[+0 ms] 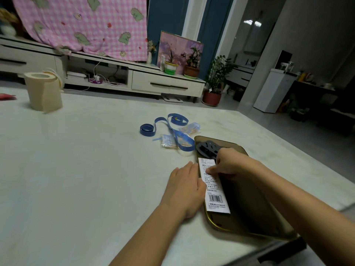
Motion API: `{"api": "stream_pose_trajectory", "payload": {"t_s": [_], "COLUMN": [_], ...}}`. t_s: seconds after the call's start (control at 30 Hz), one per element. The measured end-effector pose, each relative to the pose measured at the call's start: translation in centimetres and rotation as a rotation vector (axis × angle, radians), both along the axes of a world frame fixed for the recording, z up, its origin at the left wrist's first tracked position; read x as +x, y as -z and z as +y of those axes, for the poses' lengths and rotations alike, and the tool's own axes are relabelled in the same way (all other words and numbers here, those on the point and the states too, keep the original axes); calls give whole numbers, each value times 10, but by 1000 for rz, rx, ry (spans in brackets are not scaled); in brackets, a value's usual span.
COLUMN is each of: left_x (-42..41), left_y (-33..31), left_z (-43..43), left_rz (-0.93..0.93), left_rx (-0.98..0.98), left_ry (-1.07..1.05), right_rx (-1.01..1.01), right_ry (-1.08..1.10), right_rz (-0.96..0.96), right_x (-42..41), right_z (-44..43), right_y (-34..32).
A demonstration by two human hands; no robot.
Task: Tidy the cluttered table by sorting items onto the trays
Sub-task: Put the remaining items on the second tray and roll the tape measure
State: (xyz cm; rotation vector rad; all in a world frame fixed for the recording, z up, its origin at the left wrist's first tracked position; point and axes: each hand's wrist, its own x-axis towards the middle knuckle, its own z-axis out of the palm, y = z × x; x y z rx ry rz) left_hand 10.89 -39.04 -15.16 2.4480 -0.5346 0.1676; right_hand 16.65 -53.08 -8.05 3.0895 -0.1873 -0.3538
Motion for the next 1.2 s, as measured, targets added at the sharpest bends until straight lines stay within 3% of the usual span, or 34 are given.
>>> {"api": "stream_pose_trajectory", "payload": {"t_s": [0.1, 0.2, 0.27, 0.33, 0.63, 0.9, 1.0, 1.13, 1.2], "left_x": [2, 7, 12, 17, 25, 24, 20, 18, 17], "left_y": [1, 1, -1, 1, 5, 9, 9, 8, 9], "left_z": [-1, 4, 12, 25, 58, 61, 59, 56, 56], "left_rz": [-20, -51, -40, -41, -23, -20, -25, -56, -66], "left_rx": [3, 15, 10, 34, 10, 18, 23, 74, 104], "left_ry": [-96, -314, -436, -502, -450, -460, -447, -437, -419], "right_rx": [-263, -19, 184, 213, -183, -319, -64, 742, 1014], "right_ry": [-145, -296, -411, -472, -353, -595, -634, -458, -314], "right_rz": [-186, -360, -348, -320, -170, -481, -611, -696, -689], "right_x": [-1, 11, 25, 43, 88, 74, 68, 53, 48], "right_z": [18, 51, 78, 101, 116, 100, 89, 96, 98], "right_y": [-9, -12, -6, 6, 28, 45, 46, 22, -1]}}
